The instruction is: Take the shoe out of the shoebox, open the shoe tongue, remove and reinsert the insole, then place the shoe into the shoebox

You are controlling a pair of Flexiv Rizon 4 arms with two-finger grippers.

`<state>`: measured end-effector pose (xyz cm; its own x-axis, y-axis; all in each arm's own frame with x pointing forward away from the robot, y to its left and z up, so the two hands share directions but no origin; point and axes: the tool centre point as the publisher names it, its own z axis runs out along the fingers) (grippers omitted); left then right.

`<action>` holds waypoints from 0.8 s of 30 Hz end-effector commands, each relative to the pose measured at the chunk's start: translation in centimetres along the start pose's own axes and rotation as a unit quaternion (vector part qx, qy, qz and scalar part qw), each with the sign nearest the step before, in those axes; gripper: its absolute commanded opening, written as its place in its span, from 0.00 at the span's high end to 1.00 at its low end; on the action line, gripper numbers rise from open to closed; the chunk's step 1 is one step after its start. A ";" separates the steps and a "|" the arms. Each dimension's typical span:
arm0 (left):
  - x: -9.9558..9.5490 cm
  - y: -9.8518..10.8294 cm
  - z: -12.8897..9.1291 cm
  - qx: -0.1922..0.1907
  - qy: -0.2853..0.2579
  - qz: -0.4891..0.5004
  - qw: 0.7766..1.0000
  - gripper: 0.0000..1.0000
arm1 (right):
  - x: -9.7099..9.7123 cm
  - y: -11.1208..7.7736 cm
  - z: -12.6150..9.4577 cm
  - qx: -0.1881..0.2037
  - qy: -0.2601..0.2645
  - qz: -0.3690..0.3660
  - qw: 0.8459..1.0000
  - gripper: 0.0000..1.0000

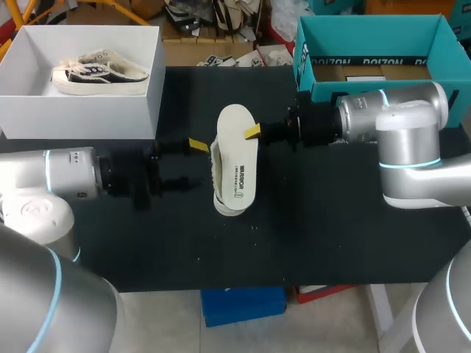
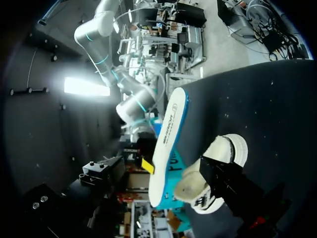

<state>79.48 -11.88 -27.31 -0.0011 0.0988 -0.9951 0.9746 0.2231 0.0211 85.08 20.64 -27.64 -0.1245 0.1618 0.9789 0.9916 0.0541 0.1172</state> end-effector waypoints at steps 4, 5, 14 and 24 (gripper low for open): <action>1.3 1.4 2.6 -0.004 -0.041 0.019 0.999 0.00 | 0.0 0.0 0.0 0.001 -0.001 0.001 1.000 1.00; 1.3 1.7 2.9 -0.004 -0.041 0.020 0.999 0.00 | 0.0 0.0 0.0 0.001 -0.001 0.001 1.000 1.00; 0.6 2.8 5.2 0.011 -0.050 0.041 0.998 0.13 | 0.0 0.0 0.0 0.001 -0.001 0.001 1.000 1.00; 0.1 3.3 6.9 0.017 -0.054 0.054 0.997 0.54 | 0.0 0.0 0.0 0.001 -0.001 0.001 1.000 1.00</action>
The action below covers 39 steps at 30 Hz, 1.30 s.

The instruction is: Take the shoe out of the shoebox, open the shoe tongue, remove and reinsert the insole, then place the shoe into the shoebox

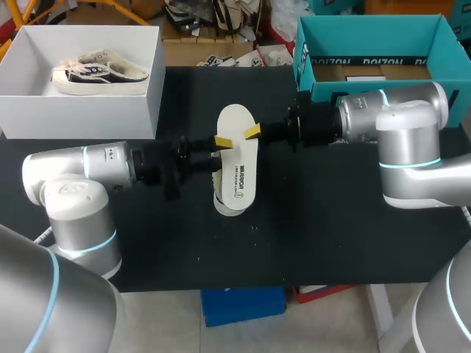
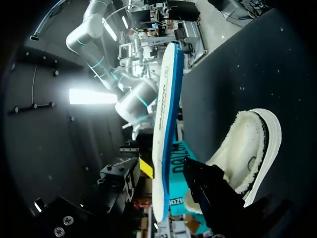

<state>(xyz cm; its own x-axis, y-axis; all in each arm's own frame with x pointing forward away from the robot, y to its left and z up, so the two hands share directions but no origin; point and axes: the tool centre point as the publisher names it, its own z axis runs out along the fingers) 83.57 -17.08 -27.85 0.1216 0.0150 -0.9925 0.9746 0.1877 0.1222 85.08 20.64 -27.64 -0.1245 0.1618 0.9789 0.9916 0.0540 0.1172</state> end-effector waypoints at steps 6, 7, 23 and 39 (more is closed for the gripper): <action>0.0 0.2 1.4 0.007 -0.001 0.005 1.000 0.62 | 0.0 0.0 0.0 0.001 -0.001 0.001 1.000 1.00; 0.0 0.1 1.4 0.008 -0.002 0.005 1.000 0.63 | 0.0 0.0 0.0 0.001 -0.001 0.001 1.000 1.00; 0.3 -0.8 1.0 0.011 0.000 0.008 1.000 0.95 | 0.0 0.0 0.0 0.001 -0.001 0.001 1.000 1.00; -0.9 -2.4 -0.1 0.031 0.037 -0.026 0.999 1.00 | 1.0 -0.3 -2.0 -0.068 -0.027 0.029 0.997 0.00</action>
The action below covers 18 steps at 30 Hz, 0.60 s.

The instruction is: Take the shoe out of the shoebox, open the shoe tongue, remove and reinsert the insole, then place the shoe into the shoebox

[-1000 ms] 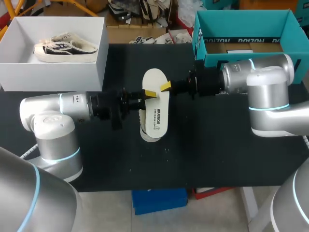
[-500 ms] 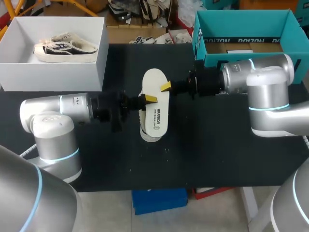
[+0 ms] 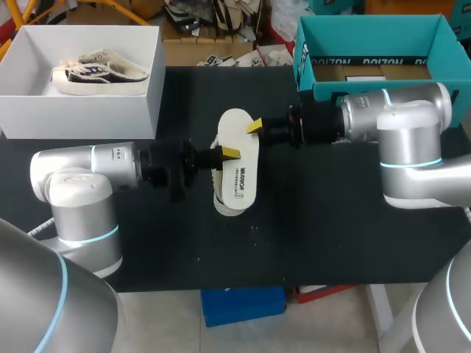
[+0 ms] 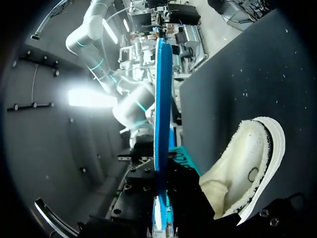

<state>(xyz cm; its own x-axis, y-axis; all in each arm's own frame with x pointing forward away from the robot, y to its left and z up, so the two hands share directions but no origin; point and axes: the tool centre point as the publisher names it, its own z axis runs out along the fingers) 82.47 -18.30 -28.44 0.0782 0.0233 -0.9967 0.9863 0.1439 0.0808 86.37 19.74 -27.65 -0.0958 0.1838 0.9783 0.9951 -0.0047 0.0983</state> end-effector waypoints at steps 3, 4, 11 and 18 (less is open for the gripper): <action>-1.8 -2.1 -1.8 0.022 0.052 -0.020 0.998 1.00 | 2.4 -1.9 -1.7 -0.052 -0.036 0.012 0.998 0.00; -2.0 -2.5 -2.1 0.028 0.058 -0.028 0.998 1.00 | 2.7 -2.1 -1.8 -0.056 -0.043 0.016 0.997 0.00; -2.6 -5.2 -4.0 0.057 0.099 -0.058 0.992 1.00 | 4.3 -4.4 -3.6 -0.098 -0.064 0.029 0.993 0.00; -2.1 -7.4 -6.1 0.079 0.143 -0.091 0.982 1.00 | 5.9 -8.5 -5.2 -0.145 -0.088 0.044 0.984 0.00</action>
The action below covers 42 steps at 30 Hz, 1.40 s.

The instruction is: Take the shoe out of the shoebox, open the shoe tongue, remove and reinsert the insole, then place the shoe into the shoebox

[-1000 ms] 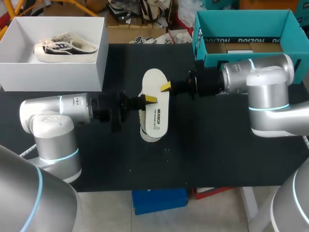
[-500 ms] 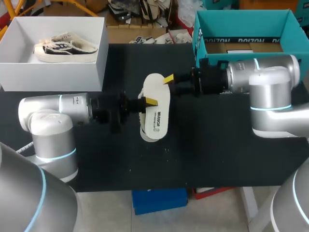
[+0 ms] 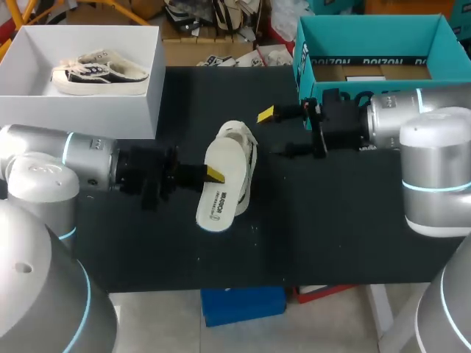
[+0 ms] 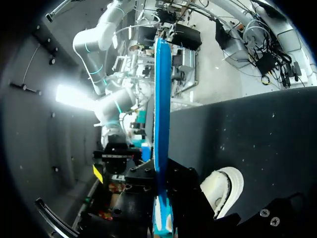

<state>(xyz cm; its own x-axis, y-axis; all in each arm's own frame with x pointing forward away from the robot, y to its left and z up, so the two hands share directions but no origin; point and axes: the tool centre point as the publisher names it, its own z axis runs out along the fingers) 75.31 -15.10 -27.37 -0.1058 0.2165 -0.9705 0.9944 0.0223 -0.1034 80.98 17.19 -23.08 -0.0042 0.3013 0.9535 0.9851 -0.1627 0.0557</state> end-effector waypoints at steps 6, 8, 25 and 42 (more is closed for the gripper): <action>0.8 -2.3 -2.5 0.025 0.067 -0.024 0.997 1.00 | 1.1 -6.4 -4.3 -0.105 -0.052 0.021 0.993 0.00; 1.0 -2.5 -2.6 0.029 0.068 -0.031 0.997 1.00 | 1.2 -7.3 -5.2 -0.117 -0.062 0.024 0.991 0.00; 1.2 -4.2 -2.8 0.063 0.113 -0.050 0.990 1.00 | 1.6 -11.7 -8.6 -0.158 -0.096 0.033 0.982 0.00; 4.5 -1.7 -0.6 0.120 0.197 -0.075 0.970 1.00 | 1.6 -11.7 -8.6 -0.158 -0.096 0.033 0.982 0.00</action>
<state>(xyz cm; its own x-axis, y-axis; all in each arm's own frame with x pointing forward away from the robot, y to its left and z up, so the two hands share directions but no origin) 71.06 -12.34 -30.33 -0.1999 0.5673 -0.7988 0.9470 -0.0973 -0.3061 67.95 11.48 -19.61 0.1195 0.4470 0.8865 0.8792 -0.4625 0.1147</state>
